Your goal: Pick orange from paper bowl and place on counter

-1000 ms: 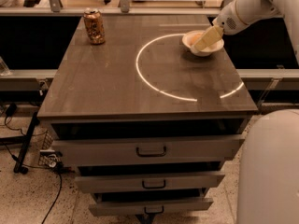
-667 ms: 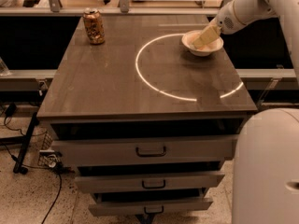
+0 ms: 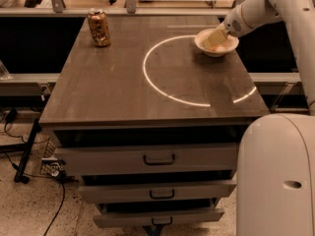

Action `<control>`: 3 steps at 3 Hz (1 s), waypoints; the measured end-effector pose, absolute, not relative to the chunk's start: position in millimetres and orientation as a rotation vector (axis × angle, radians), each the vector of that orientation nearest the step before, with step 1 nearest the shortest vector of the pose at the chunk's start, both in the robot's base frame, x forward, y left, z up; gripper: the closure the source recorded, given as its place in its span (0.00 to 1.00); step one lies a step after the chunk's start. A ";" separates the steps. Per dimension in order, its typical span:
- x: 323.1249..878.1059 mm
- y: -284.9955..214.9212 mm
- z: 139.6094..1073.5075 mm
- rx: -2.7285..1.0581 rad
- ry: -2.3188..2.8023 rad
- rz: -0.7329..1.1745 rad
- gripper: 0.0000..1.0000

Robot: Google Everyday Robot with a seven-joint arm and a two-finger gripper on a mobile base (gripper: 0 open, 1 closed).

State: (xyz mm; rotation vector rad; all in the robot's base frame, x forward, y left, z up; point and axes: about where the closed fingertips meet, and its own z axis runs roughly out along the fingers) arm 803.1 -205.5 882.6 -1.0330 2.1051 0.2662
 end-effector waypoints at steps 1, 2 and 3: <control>808.0 -212.2 879.8 -1.005 2.117 0.256 0.49; 808.1 -215.4 881.1 -0.992 2.121 0.258 0.36; 804.7 -207.4 882.2 -1.009 2.126 0.291 0.29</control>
Offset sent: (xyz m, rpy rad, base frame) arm 0.0068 -0.0222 0.0113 0.0121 -0.0050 -0.0535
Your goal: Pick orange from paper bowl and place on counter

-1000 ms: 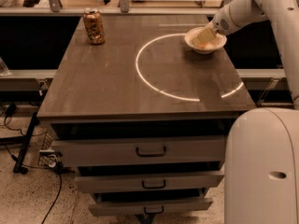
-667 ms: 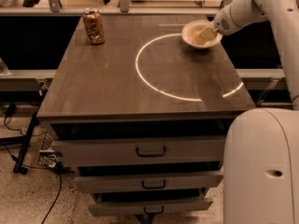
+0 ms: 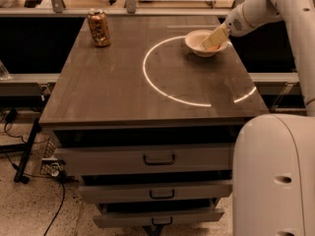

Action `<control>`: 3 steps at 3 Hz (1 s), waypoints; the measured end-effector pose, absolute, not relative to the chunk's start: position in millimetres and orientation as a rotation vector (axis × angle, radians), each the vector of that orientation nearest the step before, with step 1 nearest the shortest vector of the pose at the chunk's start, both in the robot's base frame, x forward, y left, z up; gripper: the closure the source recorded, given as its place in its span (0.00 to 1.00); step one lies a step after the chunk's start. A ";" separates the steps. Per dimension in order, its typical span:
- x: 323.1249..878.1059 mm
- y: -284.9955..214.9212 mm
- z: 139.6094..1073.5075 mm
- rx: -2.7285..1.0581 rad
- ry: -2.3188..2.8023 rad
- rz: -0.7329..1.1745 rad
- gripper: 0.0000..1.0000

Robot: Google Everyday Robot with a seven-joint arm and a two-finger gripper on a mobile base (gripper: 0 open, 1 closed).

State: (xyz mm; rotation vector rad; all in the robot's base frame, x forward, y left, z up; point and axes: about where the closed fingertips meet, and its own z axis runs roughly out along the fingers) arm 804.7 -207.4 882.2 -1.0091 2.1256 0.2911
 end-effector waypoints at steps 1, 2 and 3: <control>803.4 -201.6 881.8 -1.023 2.128 0.309 0.30; 803.2 -194.3 882.6 -1.042 2.123 0.324 0.53; 803.5 -192.5 882.9 -1.047 2.123 0.327 0.63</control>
Offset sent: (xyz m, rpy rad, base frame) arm 0.0033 0.0093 0.0143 0.0072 0.0104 0.0429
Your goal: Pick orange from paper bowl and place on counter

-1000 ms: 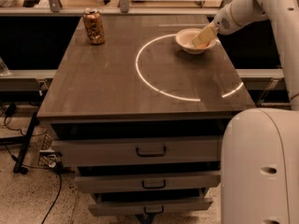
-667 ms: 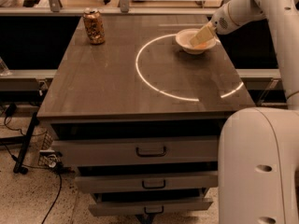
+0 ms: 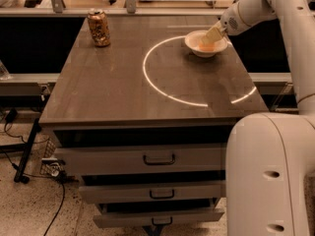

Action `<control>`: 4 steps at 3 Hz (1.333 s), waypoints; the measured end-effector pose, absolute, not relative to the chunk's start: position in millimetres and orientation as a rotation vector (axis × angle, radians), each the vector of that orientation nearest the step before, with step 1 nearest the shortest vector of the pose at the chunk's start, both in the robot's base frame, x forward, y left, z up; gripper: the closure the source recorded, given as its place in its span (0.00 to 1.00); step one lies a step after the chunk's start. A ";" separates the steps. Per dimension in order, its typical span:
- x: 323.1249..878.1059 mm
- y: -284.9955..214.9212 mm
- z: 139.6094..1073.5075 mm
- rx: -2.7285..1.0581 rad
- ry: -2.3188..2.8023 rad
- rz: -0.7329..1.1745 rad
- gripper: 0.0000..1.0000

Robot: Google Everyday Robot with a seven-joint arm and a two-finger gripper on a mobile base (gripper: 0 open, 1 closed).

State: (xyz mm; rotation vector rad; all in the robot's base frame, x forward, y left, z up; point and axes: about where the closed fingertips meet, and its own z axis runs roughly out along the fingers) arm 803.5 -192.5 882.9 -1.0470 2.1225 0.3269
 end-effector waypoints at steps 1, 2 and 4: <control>803.6 -190.1 878.6 -1.054 2.132 0.334 0.48; 803.0 -188.6 874.4 -1.062 2.142 0.341 0.20; 801.4 -189.0 872.2 -1.065 2.151 0.346 0.30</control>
Offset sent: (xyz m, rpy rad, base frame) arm 0.0020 -0.0040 0.0005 -0.0100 0.0234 0.0070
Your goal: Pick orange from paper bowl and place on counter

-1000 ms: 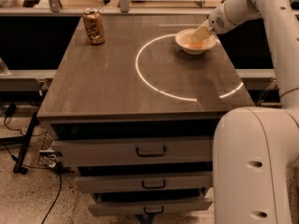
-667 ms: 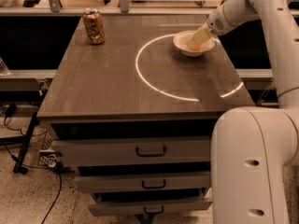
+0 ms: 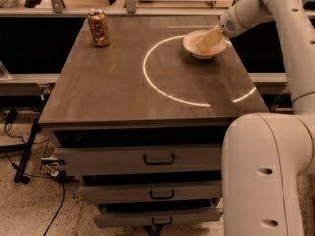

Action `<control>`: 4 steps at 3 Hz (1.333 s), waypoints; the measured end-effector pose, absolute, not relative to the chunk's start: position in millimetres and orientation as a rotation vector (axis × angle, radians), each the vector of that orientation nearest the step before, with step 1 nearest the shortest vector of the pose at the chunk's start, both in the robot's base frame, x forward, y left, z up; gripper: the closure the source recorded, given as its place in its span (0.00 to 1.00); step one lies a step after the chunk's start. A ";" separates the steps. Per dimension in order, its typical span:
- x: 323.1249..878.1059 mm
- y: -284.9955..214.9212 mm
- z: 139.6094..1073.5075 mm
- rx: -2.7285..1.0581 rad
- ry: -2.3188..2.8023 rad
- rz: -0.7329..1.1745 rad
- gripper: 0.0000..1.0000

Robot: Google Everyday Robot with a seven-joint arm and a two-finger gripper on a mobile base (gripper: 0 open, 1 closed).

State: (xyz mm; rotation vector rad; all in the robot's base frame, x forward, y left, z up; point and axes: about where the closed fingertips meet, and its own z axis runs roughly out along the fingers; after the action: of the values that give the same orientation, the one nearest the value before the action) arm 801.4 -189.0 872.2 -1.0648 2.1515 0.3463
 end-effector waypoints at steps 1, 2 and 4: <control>800.7 -189.1 872.0 -1.066 2.153 0.348 0.53; 799.2 -190.0 871.1 -1.068 2.158 0.350 0.84; 796.5 -190.3 897.3 -1.068 2.102 0.339 1.00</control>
Offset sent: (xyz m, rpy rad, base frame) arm -0.0063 -0.0088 0.0075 -0.0038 0.0000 -0.0061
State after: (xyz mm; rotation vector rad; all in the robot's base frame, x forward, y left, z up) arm 796.5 -190.3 897.3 -1.0677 2.1016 0.3387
